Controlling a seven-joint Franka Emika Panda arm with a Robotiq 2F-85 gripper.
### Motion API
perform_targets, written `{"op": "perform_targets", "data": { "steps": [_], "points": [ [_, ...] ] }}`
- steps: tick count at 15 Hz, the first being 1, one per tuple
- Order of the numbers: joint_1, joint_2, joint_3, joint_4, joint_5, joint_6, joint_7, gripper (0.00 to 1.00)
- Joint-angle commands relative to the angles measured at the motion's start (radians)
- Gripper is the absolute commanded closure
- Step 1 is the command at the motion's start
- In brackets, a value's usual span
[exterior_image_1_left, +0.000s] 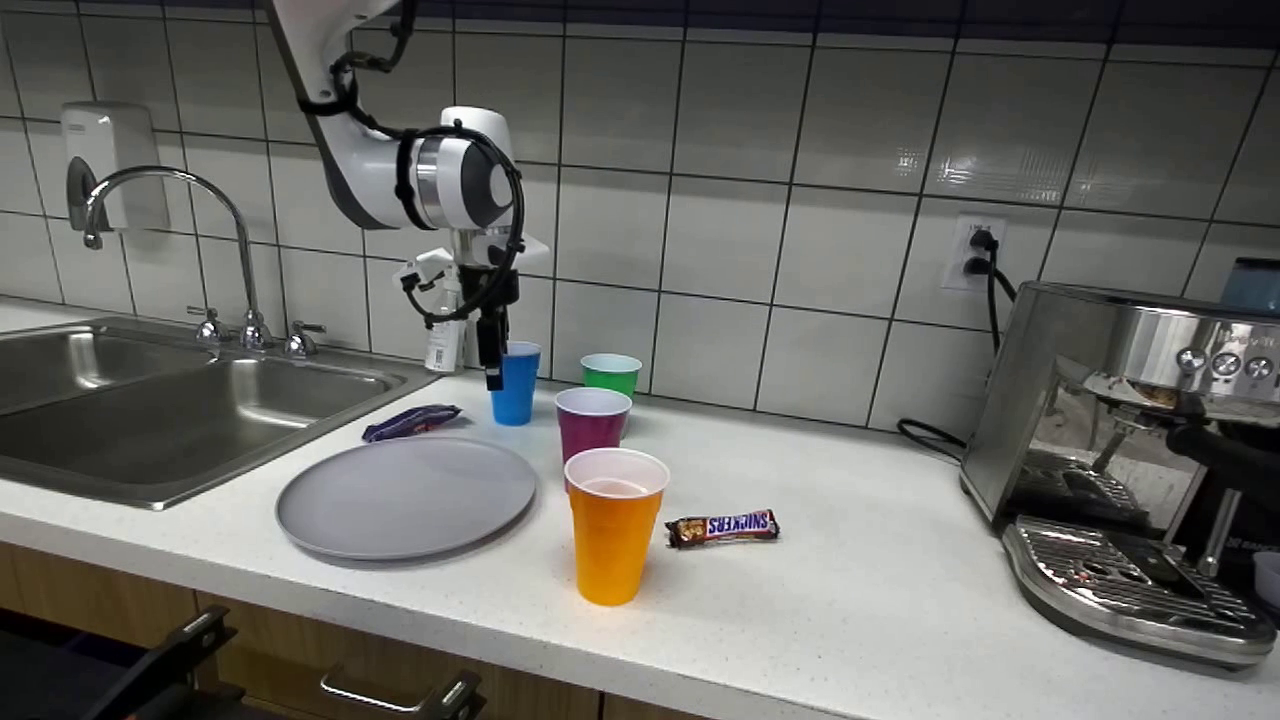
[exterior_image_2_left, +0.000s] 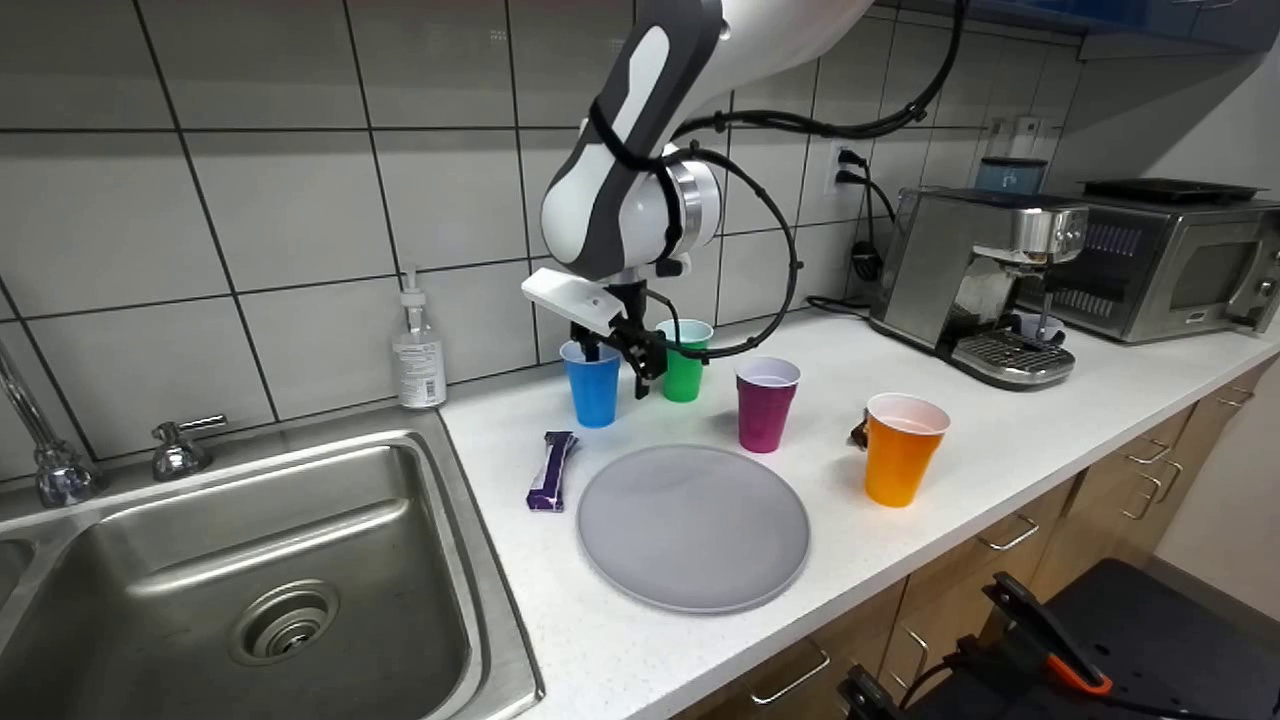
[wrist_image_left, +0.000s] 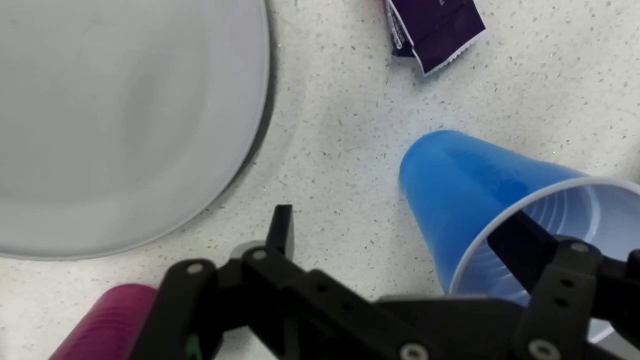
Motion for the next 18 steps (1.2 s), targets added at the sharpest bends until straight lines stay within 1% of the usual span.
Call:
{"op": "perform_targets", "data": {
  "steps": [1, 3, 4, 5, 7, 12, 13, 18],
  "points": [
    [0.002, 0.005, -0.004, 0.017, -0.014, 0.002, 0.054, 0.00],
    [0.003, -0.003, -0.005, 0.012, -0.017, 0.011, 0.059, 0.26],
    [0.003, -0.005, -0.005, 0.012, -0.018, 0.015, 0.061, 0.32],
    [0.003, -0.004, -0.005, 0.012, -0.017, 0.018, 0.064, 0.42],
    [0.004, -0.001, -0.005, 0.016, -0.018, 0.020, 0.069, 0.58],
    [0.003, -0.001, -0.005, 0.017, -0.019, 0.017, 0.078, 0.95],
    [0.004, -0.003, -0.005, 0.015, -0.021, 0.016, 0.079, 1.00],
    [0.008, -0.015, -0.009, 0.008, -0.024, 0.023, 0.087, 0.99]
  ]
}}
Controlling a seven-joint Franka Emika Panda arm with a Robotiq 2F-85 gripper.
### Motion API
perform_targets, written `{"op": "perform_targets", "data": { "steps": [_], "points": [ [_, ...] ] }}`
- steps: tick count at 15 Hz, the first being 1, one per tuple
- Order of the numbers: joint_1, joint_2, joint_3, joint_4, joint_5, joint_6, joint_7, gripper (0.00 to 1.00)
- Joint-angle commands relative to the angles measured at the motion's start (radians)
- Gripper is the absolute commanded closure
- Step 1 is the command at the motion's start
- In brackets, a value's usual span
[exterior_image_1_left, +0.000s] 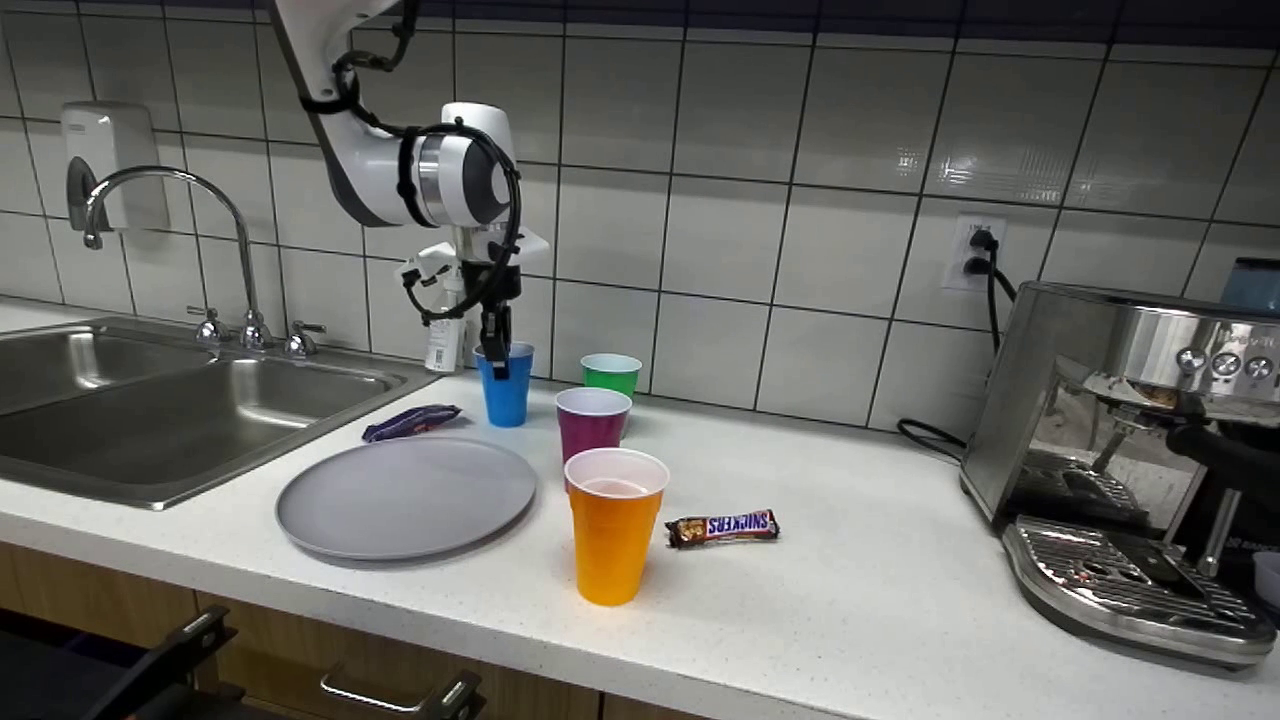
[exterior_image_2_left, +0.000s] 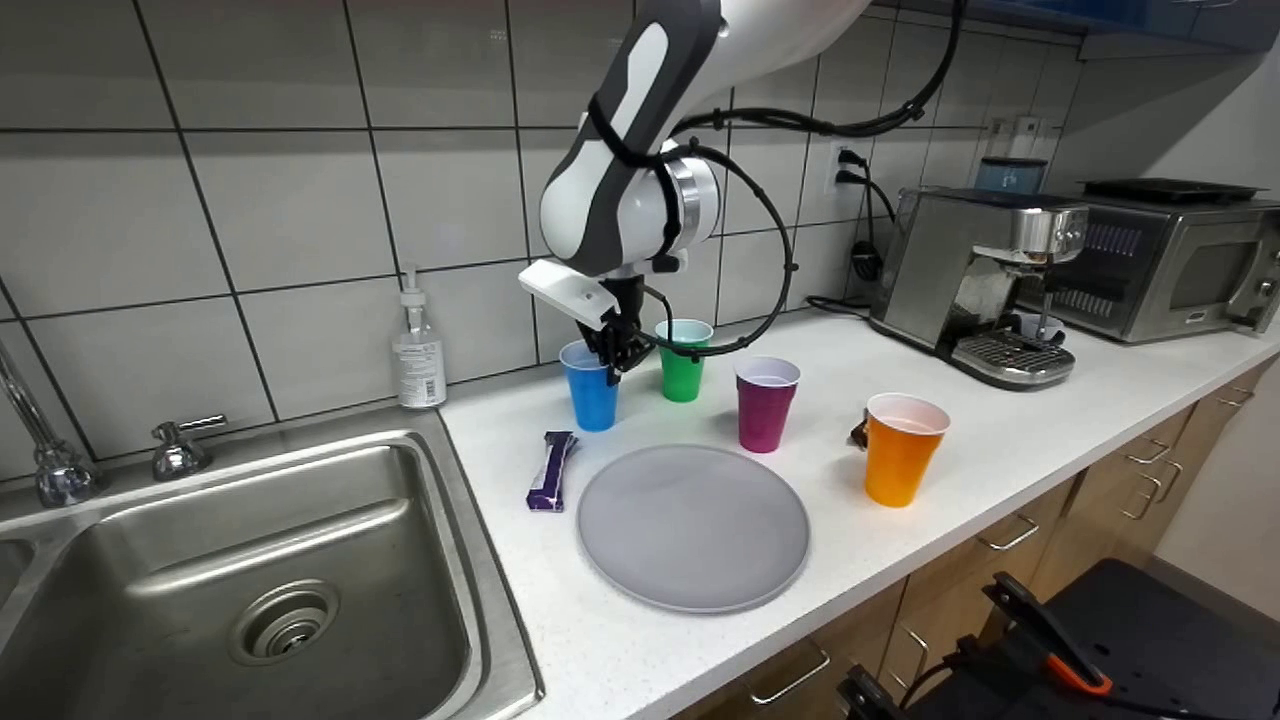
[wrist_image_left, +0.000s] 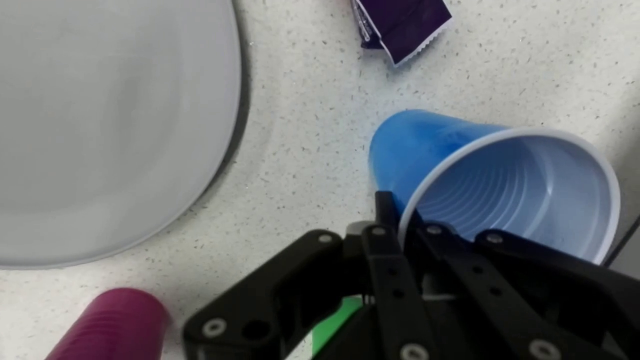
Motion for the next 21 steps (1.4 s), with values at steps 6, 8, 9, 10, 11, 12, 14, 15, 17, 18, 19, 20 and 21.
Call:
{"op": "perform_targets", "data": {
  "steps": [6, 8, 9, 10, 11, 12, 14, 15, 17, 18, 19, 20, 21],
  "points": [
    [0.010, -0.076, 0.000, -0.056, -0.037, 0.028, 0.020, 0.99],
    [0.014, -0.105, 0.001, -0.080, -0.046, 0.041, 0.018, 0.99],
    [0.016, -0.122, 0.002, -0.094, -0.051, 0.043, 0.017, 0.99],
    [0.018, -0.147, 0.004, -0.114, -0.059, 0.037, 0.014, 0.99],
    [0.022, -0.164, 0.004, -0.132, -0.069, 0.036, 0.017, 0.99],
    [0.017, -0.189, 0.015, -0.154, -0.067, 0.027, 0.007, 0.99],
    [0.009, -0.227, 0.030, -0.188, -0.063, 0.019, -0.002, 0.99],
    [0.004, -0.246, 0.038, -0.204, -0.059, 0.015, -0.009, 0.99],
    [-0.004, -0.277, 0.052, -0.236, -0.056, 0.013, -0.016, 0.99],
    [-0.008, -0.295, 0.058, -0.254, -0.054, 0.011, -0.020, 0.99],
    [-0.013, -0.312, 0.065, -0.273, -0.051, 0.009, -0.028, 0.99],
    [-0.019, -0.330, 0.074, -0.293, -0.044, 0.007, -0.039, 0.99],
    [-0.023, -0.345, 0.081, -0.310, -0.041, 0.007, -0.045, 0.99]
  ]
}}
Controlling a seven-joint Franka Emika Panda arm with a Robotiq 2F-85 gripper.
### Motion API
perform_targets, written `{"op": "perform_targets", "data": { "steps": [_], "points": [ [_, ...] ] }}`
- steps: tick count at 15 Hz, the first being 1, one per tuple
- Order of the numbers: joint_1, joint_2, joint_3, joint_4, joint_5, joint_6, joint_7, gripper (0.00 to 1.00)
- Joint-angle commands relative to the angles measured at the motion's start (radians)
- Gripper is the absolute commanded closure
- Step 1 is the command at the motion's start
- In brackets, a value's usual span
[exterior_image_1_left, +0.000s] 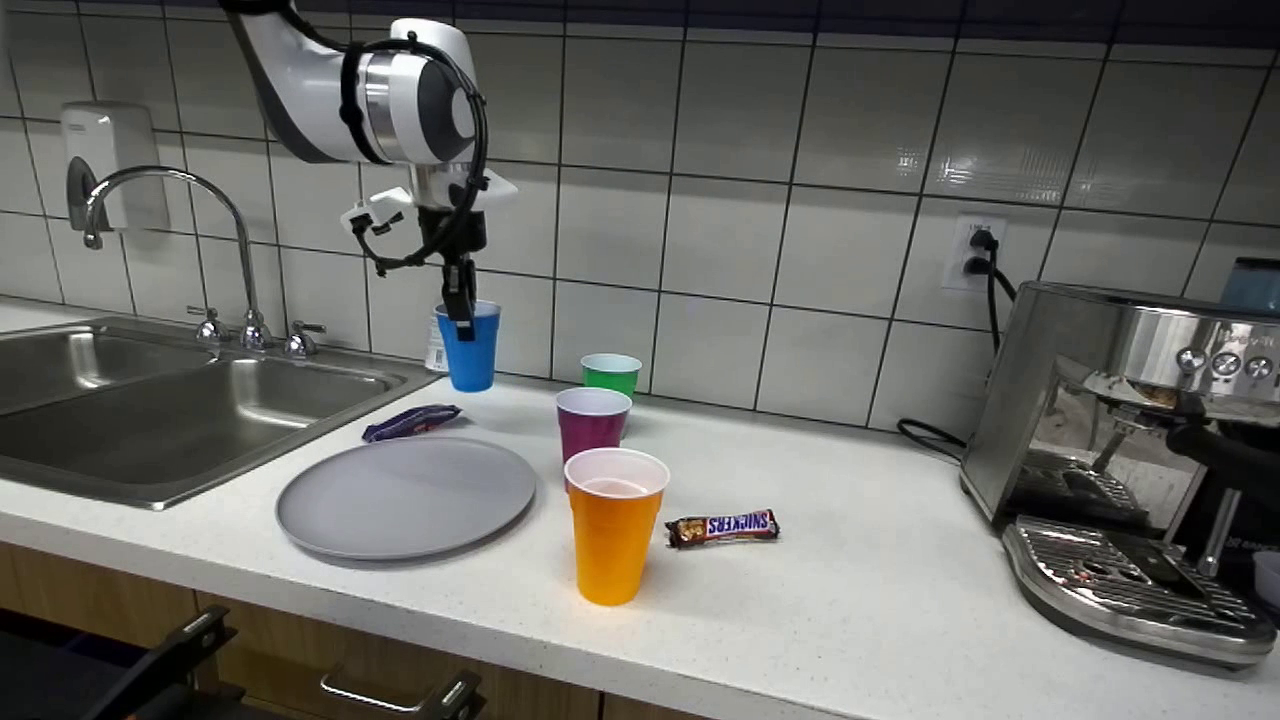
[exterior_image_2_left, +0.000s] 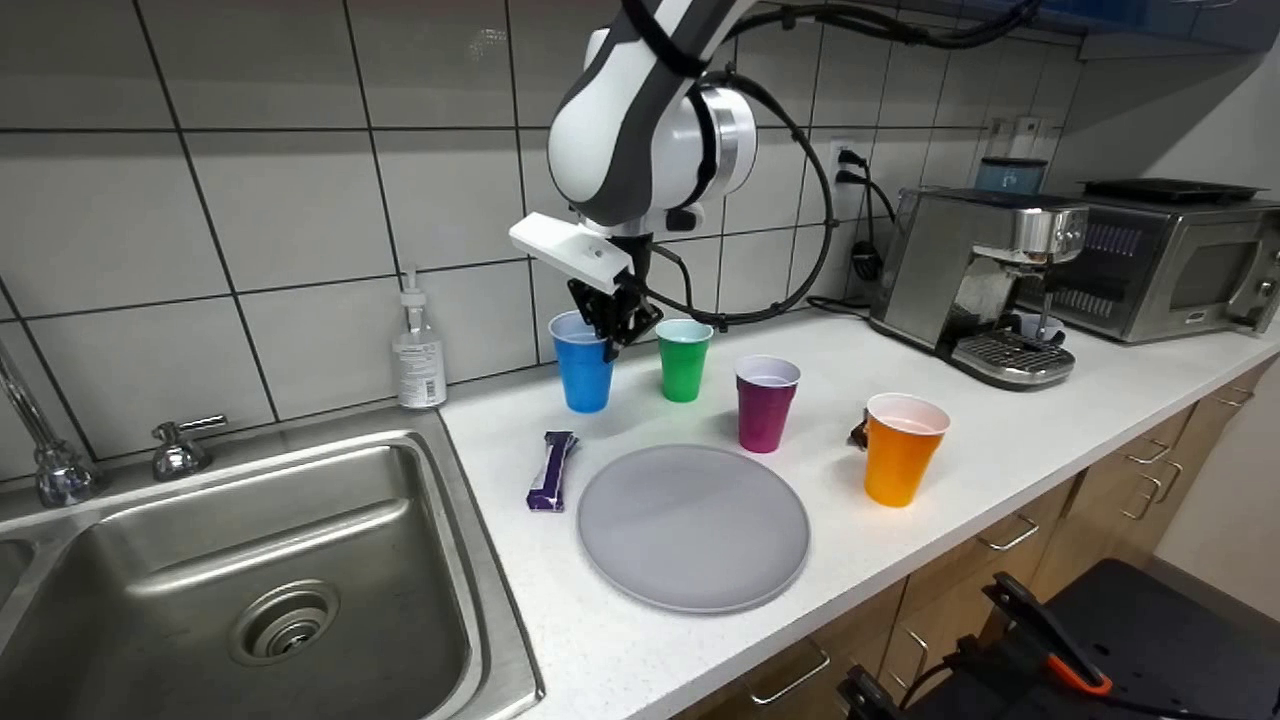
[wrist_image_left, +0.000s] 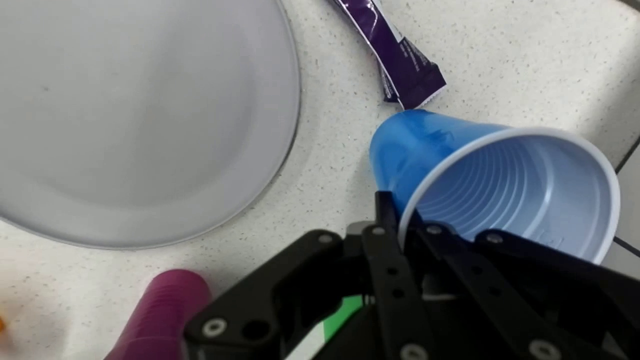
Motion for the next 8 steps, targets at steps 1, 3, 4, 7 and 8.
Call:
{"op": "perform_targets", "data": {
  "steps": [1, 3, 4, 7, 8],
  "points": [
    [-0.040, -0.102, 0.048, -0.101, 0.006, -0.011, -0.042, 0.99],
    [-0.045, -0.130, 0.065, -0.138, 0.007, -0.009, -0.055, 0.99],
    [-0.048, -0.142, 0.078, -0.153, 0.015, -0.014, -0.069, 0.99],
    [-0.053, -0.178, 0.108, -0.205, 0.023, -0.008, -0.107, 0.99],
    [-0.055, -0.186, 0.117, -0.217, 0.028, -0.009, -0.120, 0.99]
  ]
}}
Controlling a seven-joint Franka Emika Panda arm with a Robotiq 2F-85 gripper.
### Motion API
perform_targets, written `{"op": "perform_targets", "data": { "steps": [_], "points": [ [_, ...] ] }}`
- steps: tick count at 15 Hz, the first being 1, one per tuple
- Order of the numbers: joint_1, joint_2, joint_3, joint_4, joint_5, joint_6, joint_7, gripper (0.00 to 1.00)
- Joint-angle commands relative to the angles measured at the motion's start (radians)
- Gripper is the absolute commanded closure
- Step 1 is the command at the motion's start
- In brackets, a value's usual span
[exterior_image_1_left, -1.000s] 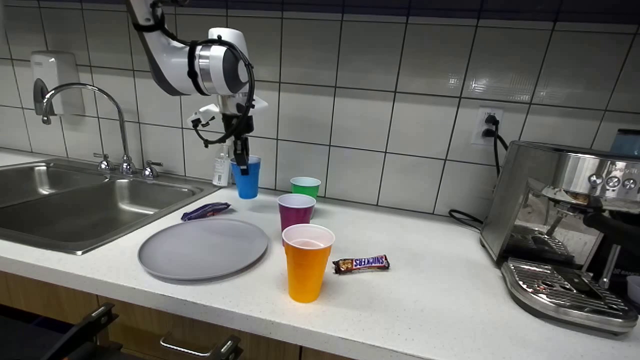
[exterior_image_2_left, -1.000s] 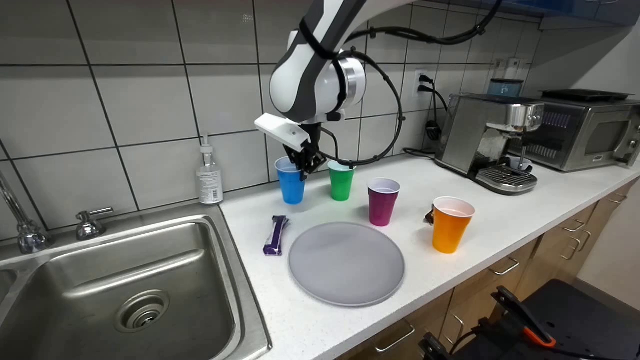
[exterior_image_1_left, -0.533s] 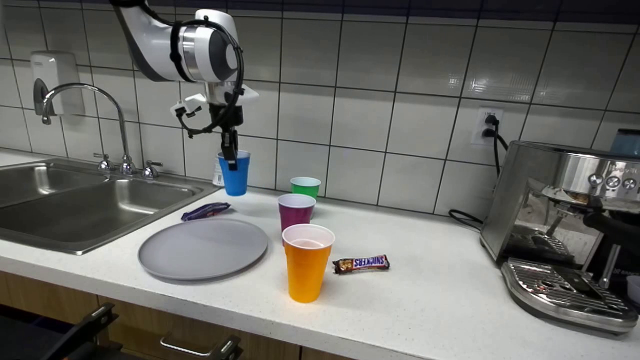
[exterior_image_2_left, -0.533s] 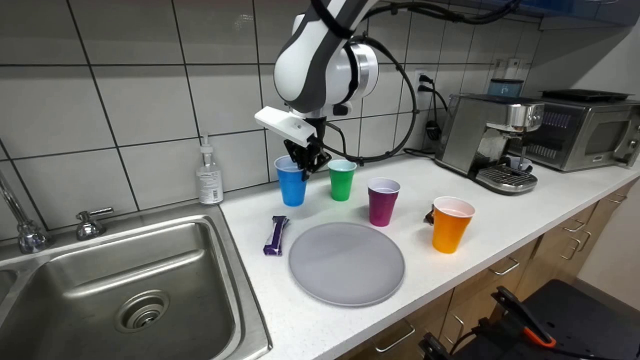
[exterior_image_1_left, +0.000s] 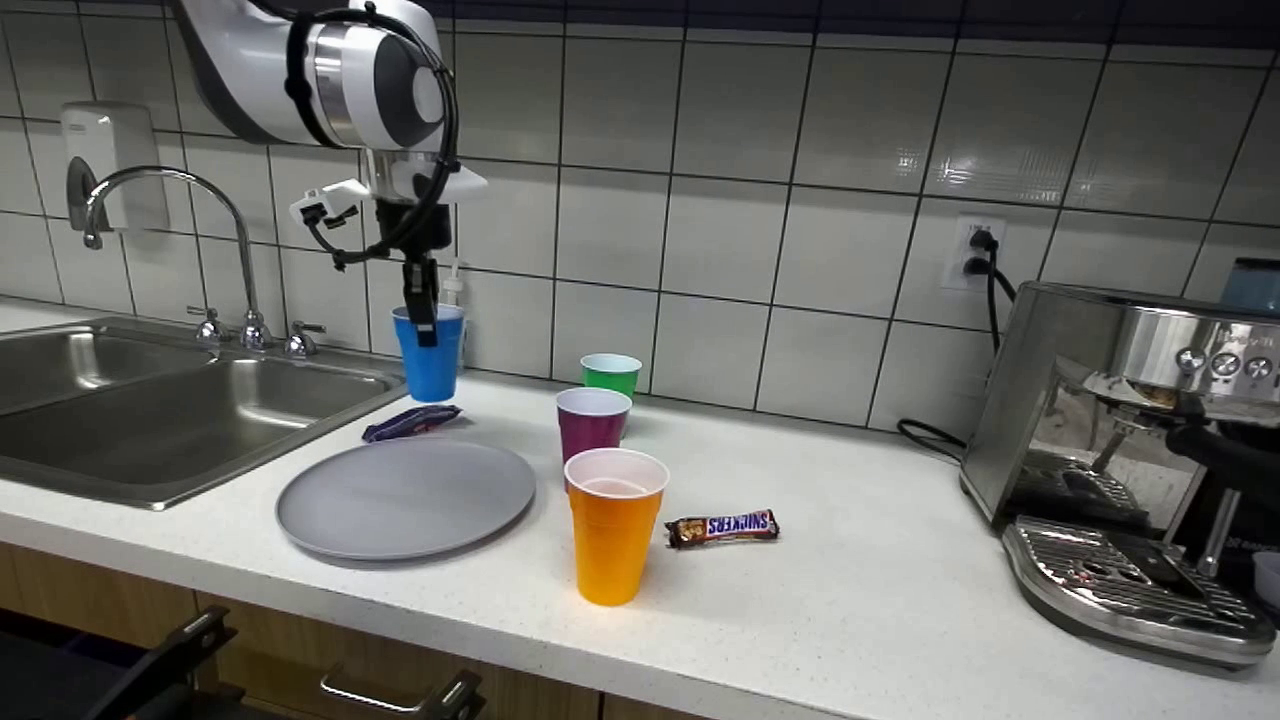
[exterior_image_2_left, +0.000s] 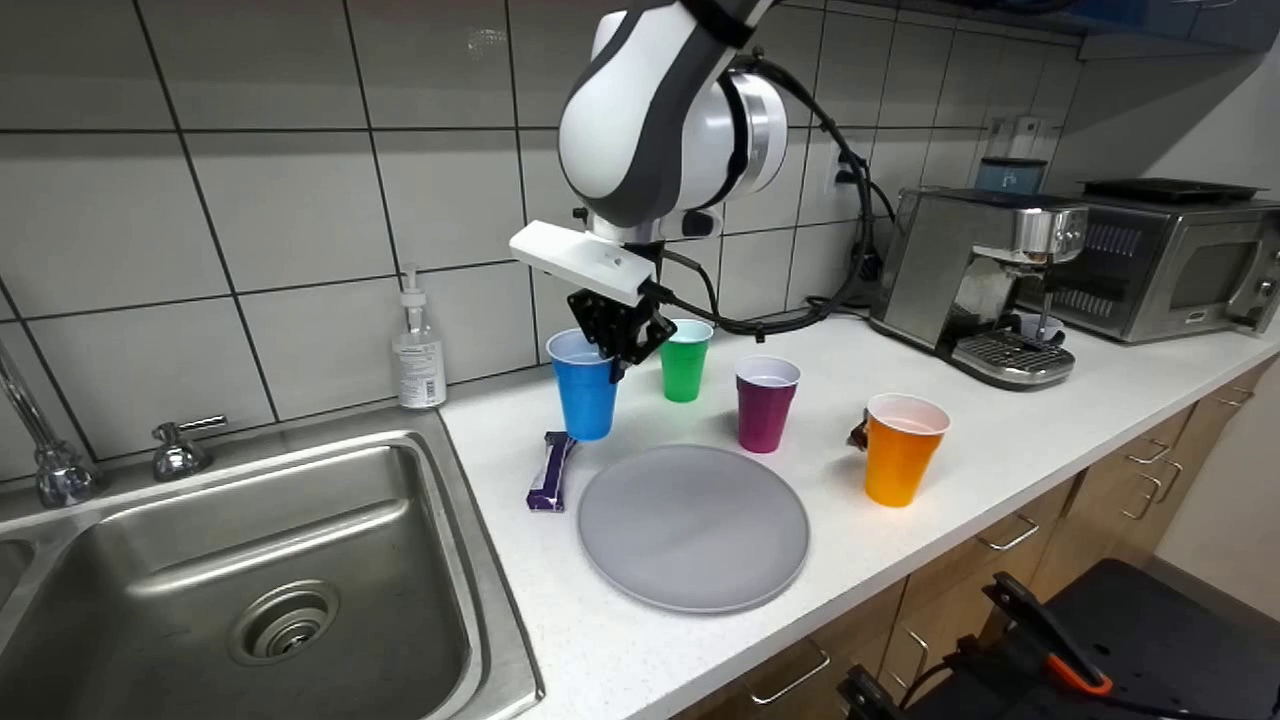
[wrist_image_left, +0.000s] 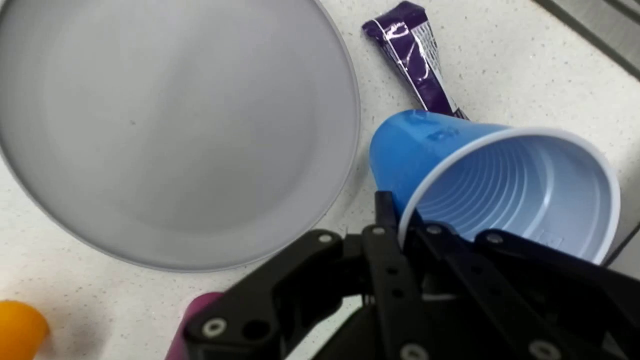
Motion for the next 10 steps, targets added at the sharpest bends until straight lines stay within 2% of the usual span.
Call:
{"op": "perform_targets", "data": {
  "steps": [1, 5, 10],
  "points": [
    [-0.038, -0.075, 0.060, -0.077, 0.038, -0.011, -0.088, 0.99],
    [-0.044, -0.101, 0.081, -0.124, 0.058, -0.013, -0.136, 0.99],
    [-0.056, -0.124, 0.076, -0.167, 0.043, -0.009, -0.126, 0.99]
  ]
}}
